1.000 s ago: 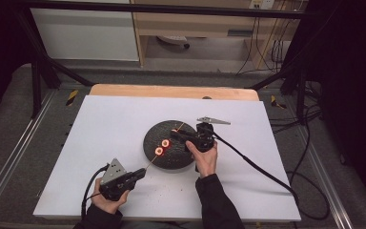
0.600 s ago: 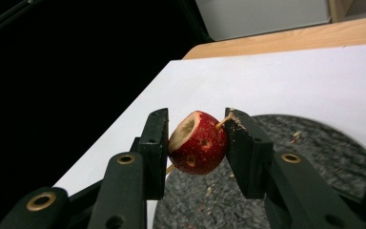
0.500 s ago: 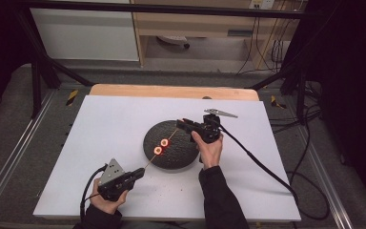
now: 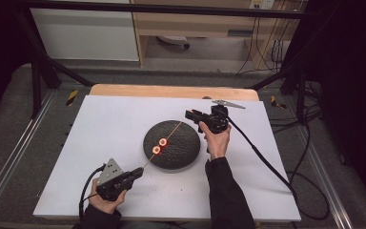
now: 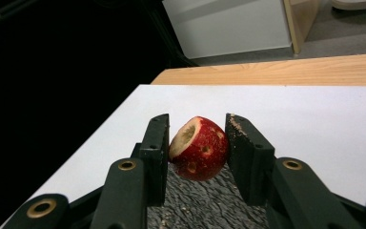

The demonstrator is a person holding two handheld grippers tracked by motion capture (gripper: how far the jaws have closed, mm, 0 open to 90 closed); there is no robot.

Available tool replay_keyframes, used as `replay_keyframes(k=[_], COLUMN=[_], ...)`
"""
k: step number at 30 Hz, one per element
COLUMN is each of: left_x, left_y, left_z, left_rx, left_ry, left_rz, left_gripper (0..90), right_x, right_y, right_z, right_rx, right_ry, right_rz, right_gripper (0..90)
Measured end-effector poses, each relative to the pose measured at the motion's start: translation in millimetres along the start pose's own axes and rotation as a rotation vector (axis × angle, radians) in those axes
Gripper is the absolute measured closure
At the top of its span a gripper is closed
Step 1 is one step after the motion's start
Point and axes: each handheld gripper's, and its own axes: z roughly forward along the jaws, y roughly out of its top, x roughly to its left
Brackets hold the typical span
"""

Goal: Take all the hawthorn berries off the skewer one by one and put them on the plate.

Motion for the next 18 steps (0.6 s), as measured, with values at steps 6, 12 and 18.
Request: replay_keyframes(k=[6,12,18], left_x=[2.2,3.6,4.5], left_y=[0.4,0.1,-0.9], left_z=[-1.9,-1.7,-0.1], left_rx=[-0.007,-0.006,0.002], left_ry=[0.005,0.007,0.006], left_rz=[-0.008,-0.011,-0.015], left_gripper=[88.3,88.3,88.3], right_x=[-2.4,-7.1,-10.4], right_y=[-10.4,-33.6,-59.9], right_z=[6.1,17.7,29.4], right_rx=[0.034,0.09,0.159], right_ry=[-0.006,-0.002,-0.005], right_rz=[-0.014,-0.004,-0.019], right_gripper=[62.4,62.3,62.2])
